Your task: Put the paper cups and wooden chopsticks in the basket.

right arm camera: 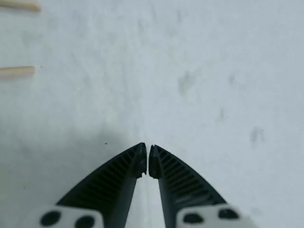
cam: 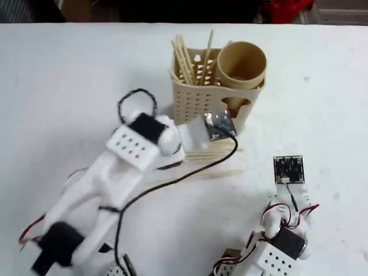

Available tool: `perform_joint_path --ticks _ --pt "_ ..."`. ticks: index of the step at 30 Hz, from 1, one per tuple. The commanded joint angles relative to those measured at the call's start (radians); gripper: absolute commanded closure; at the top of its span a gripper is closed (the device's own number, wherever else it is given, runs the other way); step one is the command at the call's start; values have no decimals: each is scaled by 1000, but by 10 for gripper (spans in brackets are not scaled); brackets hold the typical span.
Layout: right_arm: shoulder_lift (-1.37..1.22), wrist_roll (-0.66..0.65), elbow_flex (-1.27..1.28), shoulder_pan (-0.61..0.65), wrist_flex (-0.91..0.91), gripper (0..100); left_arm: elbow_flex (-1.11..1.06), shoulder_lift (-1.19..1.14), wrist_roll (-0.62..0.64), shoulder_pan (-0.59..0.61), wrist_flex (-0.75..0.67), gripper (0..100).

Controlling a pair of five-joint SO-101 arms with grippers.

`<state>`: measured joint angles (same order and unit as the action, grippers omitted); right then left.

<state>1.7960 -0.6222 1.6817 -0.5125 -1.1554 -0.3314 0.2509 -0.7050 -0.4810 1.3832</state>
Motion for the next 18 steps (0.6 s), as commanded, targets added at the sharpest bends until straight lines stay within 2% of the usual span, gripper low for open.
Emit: perform_joint_path --ticks 1,5,12,18 --pt "-4 5 8 -2 13 975 26 131 11 10 18 980" --pt "-4 5 8 -2 13 975 -5 94 9 5 -9 979" --pt "-5 3 8 -4 13 975 -207 -88 2 10 -261 977" --pt "-5 3 8 -4 13 975 -209 -122 0 39 -285 976"
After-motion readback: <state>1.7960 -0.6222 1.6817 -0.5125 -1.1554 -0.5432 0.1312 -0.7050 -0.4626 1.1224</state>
